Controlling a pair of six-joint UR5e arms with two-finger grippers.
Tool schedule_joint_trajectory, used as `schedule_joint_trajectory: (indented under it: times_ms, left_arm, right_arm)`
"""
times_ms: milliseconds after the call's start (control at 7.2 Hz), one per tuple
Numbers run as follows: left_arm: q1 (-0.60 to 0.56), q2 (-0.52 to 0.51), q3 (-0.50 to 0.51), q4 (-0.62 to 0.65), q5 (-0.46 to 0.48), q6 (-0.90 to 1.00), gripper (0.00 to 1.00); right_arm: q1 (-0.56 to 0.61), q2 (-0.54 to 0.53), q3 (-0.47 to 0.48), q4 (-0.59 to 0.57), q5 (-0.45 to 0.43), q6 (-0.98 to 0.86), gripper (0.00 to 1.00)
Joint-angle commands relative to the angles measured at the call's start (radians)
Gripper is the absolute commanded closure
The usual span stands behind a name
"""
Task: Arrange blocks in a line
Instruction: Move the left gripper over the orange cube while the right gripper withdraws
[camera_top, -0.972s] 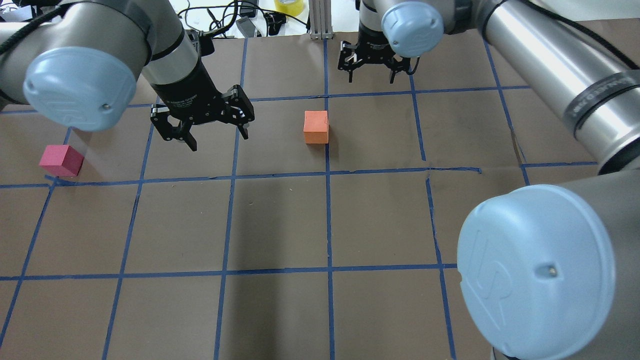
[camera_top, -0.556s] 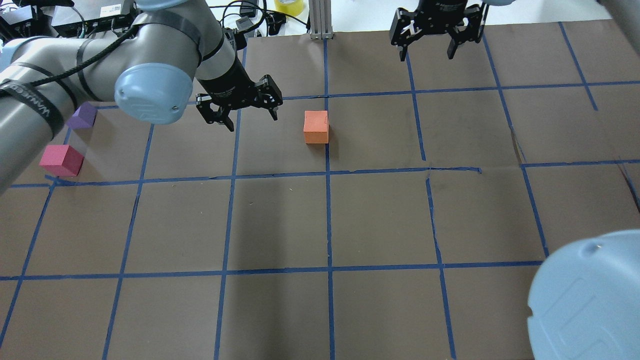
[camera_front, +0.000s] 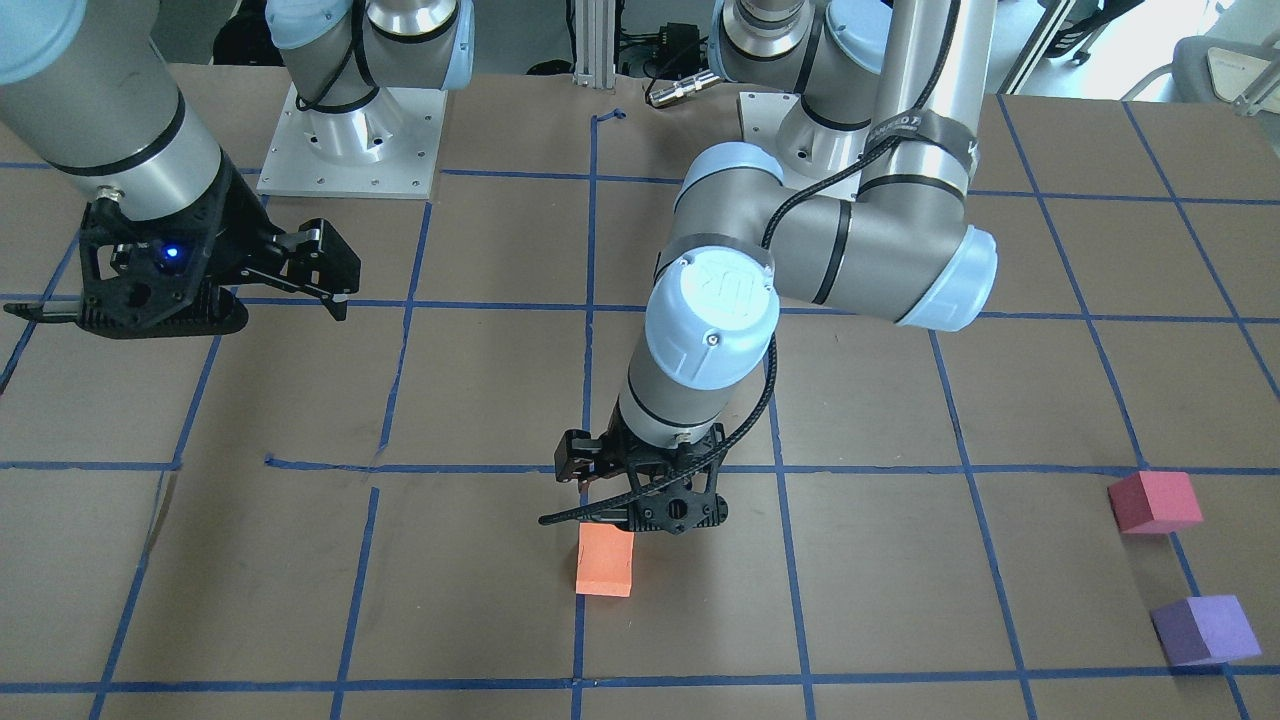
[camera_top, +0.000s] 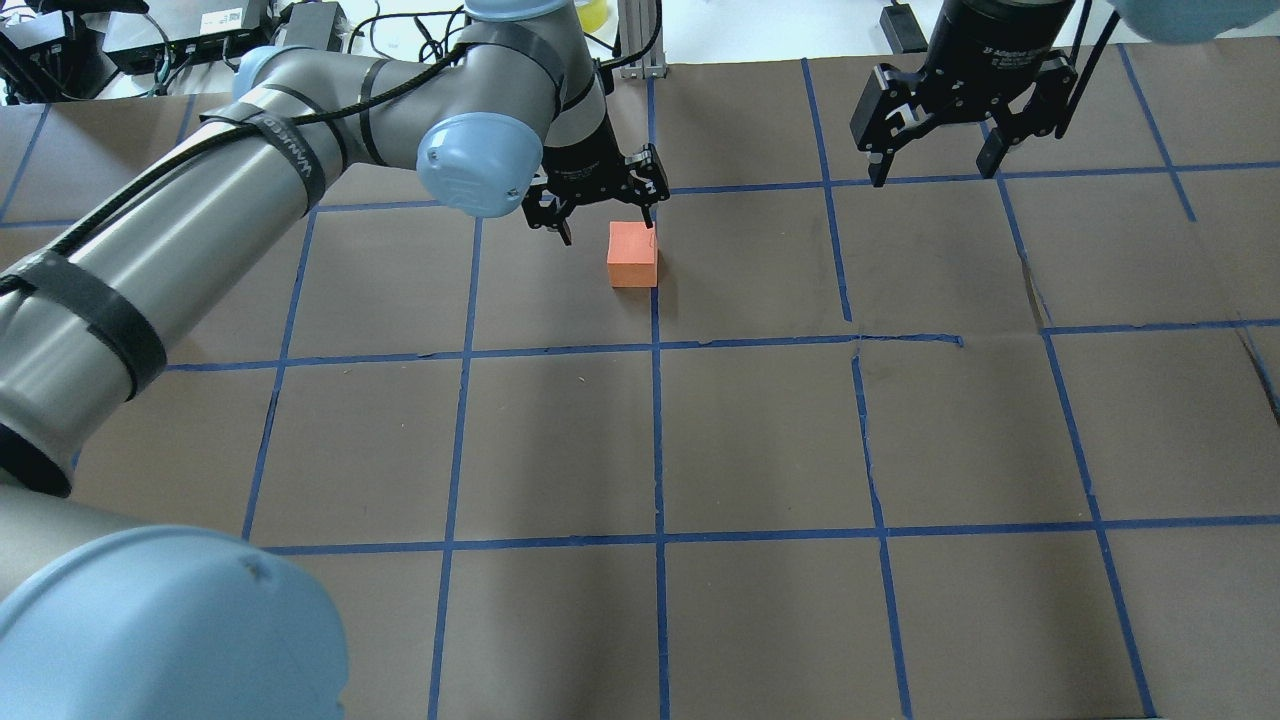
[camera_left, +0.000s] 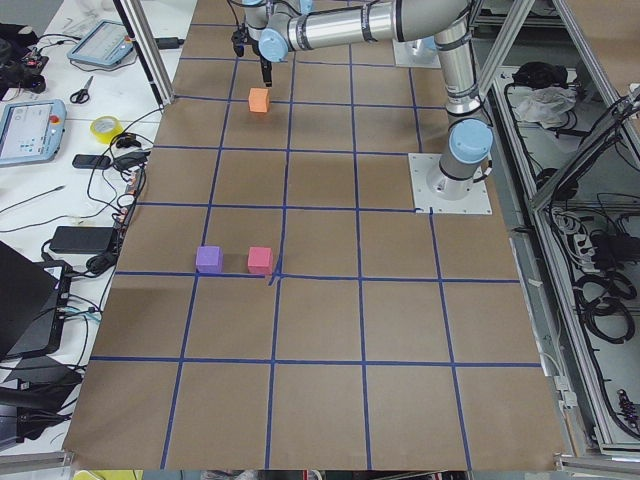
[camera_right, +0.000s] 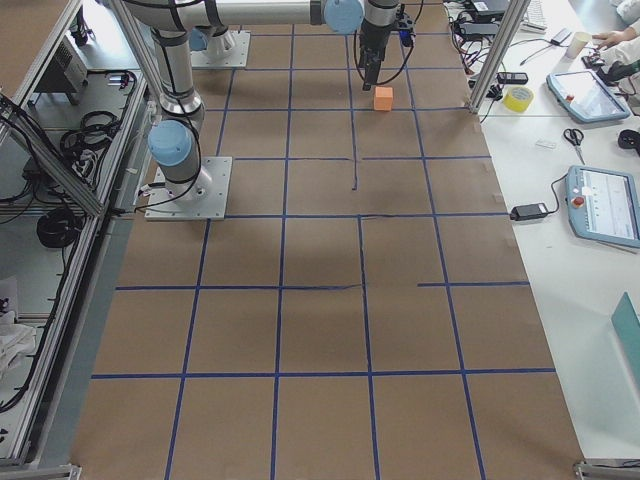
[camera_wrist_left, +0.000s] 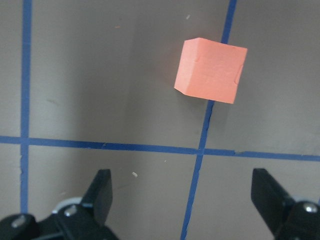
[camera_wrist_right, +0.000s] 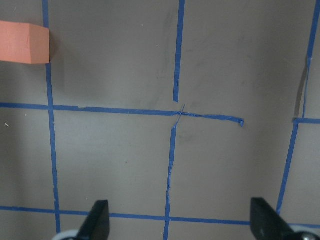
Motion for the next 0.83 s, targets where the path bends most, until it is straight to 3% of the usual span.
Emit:
schedule_joint_trajectory:
  times_ms: [0,694]
  left_arm:
    - [-0.013,-0.106,0.075,0.005,0.033,-0.009,0.0]
    - [-0.026,-0.198,0.121,0.038,0.037,-0.04,0.0]
  right_arm:
    - [-0.006,-0.052,0.056,-0.045,-0.013,-0.046,0.0]
    - [-0.006,-0.053,0.057,-0.045,0.001,-0.046,0.0]
